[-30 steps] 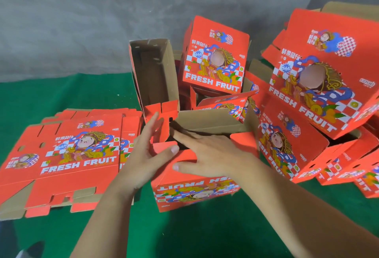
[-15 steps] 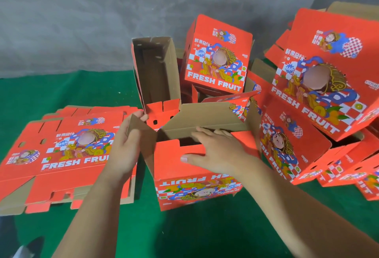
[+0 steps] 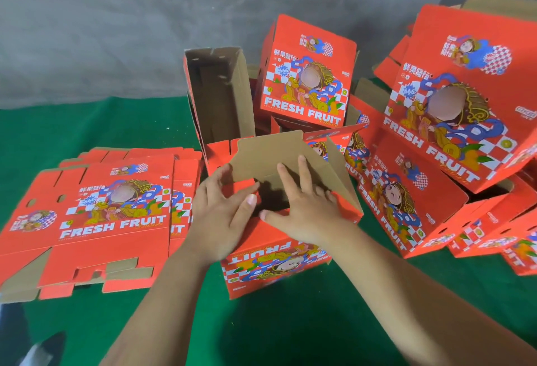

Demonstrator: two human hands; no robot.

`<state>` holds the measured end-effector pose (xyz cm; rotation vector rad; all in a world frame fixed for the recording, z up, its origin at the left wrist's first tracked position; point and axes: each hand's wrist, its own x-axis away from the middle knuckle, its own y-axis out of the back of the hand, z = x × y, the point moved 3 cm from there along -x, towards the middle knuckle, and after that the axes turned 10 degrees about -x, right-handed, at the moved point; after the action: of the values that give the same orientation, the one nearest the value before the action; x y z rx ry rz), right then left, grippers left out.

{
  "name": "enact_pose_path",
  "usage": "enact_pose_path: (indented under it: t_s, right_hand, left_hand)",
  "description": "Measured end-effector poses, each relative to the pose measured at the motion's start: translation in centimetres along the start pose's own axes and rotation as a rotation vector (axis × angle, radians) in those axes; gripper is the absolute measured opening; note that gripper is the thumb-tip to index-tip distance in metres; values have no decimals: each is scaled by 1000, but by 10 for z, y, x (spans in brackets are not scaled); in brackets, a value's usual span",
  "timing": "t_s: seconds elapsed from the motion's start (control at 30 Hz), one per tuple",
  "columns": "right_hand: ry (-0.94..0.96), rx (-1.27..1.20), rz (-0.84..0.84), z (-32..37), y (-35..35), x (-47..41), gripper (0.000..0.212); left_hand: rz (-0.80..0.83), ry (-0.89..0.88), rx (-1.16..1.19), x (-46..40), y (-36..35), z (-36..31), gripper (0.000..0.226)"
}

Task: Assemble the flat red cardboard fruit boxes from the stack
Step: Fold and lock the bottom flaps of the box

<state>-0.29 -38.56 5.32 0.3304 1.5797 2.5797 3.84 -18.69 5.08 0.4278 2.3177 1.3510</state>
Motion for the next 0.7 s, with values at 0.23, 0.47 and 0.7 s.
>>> enact_pose_path:
  t_s: [0.23,0.47,0.7]
  right_hand:
    - [81,-107,-795,-10,13,38,98]
    - [32,-208,-534,-46,-4,38,63]
    - [55,-121,-532,-48,12,28,37]
  left_hand:
    - [28,260,-60,-17,0,9,47]
    - [29,297,-120,-35,0,6,65]
    - [-62,258,209,-31,1,12,51]
